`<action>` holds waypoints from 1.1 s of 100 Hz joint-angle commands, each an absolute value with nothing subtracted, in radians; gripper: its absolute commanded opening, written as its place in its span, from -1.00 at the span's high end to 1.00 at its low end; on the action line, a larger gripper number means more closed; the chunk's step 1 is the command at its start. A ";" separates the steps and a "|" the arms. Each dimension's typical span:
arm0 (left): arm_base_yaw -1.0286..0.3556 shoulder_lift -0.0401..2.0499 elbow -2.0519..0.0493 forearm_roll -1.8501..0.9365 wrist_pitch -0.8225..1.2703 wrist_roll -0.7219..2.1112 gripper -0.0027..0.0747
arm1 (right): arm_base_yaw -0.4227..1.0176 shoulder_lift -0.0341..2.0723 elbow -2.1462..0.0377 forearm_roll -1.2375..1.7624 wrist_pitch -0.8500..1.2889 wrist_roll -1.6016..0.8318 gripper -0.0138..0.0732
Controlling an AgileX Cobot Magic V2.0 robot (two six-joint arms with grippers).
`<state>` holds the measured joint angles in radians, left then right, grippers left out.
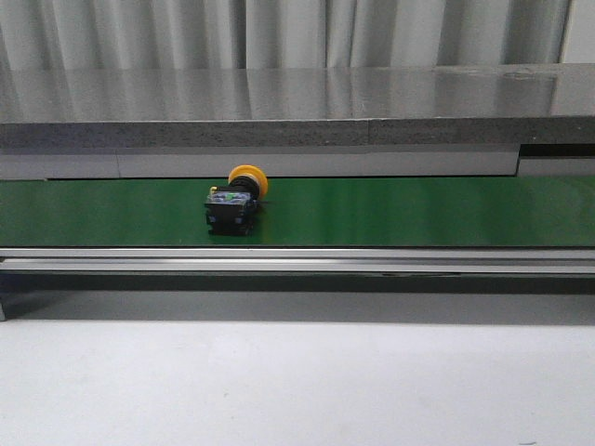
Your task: Move button from left to right
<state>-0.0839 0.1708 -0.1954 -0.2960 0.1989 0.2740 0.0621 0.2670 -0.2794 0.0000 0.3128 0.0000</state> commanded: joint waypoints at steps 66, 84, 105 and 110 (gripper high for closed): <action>-0.093 0.181 -0.225 -0.305 0.116 0.272 0.92 | 0.062 0.999 -0.746 0.019 0.484 0.000 0.77; -0.093 0.181 -0.225 -0.305 0.116 0.272 0.92 | 0.062 1.004 -0.746 0.023 0.484 0.000 -0.03; -0.093 0.181 -0.225 -0.305 0.116 0.272 0.92 | 0.062 1.004 -0.746 0.035 0.484 0.000 -0.58; -0.093 0.181 -0.225 -0.305 0.116 0.272 0.92 | 0.062 1.004 -0.746 0.066 0.484 0.000 -0.58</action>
